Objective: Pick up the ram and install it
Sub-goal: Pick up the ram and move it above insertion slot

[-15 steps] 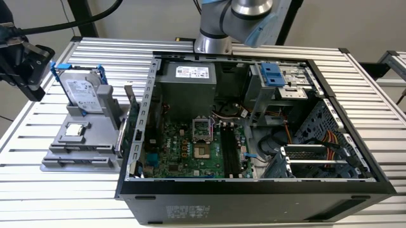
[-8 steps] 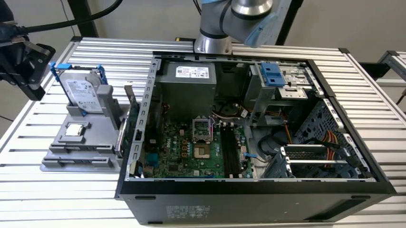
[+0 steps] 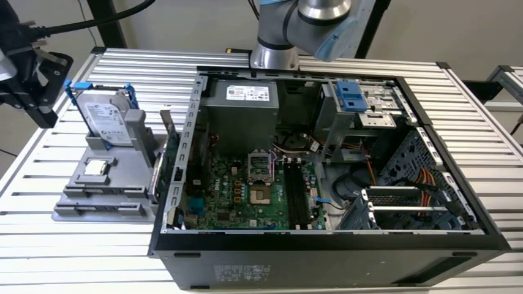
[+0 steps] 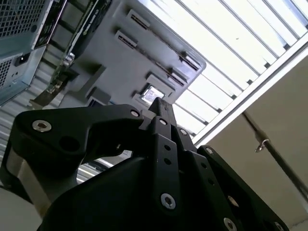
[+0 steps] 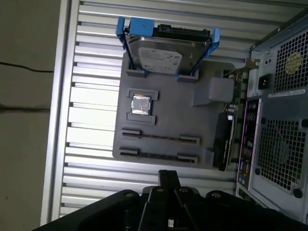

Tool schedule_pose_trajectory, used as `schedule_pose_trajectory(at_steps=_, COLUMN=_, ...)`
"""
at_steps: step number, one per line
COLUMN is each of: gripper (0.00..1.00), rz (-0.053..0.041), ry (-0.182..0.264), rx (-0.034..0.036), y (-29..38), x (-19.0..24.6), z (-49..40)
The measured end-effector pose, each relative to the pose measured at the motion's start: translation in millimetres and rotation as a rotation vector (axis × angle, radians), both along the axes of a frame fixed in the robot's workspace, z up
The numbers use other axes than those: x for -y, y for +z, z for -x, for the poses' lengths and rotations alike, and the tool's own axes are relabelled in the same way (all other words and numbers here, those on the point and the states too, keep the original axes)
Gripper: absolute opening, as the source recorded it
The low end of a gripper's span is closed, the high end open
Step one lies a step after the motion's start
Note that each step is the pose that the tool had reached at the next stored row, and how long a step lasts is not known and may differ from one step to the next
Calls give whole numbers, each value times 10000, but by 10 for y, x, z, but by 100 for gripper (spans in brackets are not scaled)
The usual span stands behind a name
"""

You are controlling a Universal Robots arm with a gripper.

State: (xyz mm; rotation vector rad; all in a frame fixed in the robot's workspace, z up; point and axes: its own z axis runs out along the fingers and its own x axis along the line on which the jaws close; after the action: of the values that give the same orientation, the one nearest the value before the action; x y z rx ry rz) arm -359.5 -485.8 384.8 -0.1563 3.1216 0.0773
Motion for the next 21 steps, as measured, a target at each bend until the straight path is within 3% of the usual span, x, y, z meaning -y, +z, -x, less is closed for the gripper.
schedule_pose_trajectory(at_steps=21, gripper=0, rz=0, ry=2777, rx=0, y=0, x=-31, z=0)
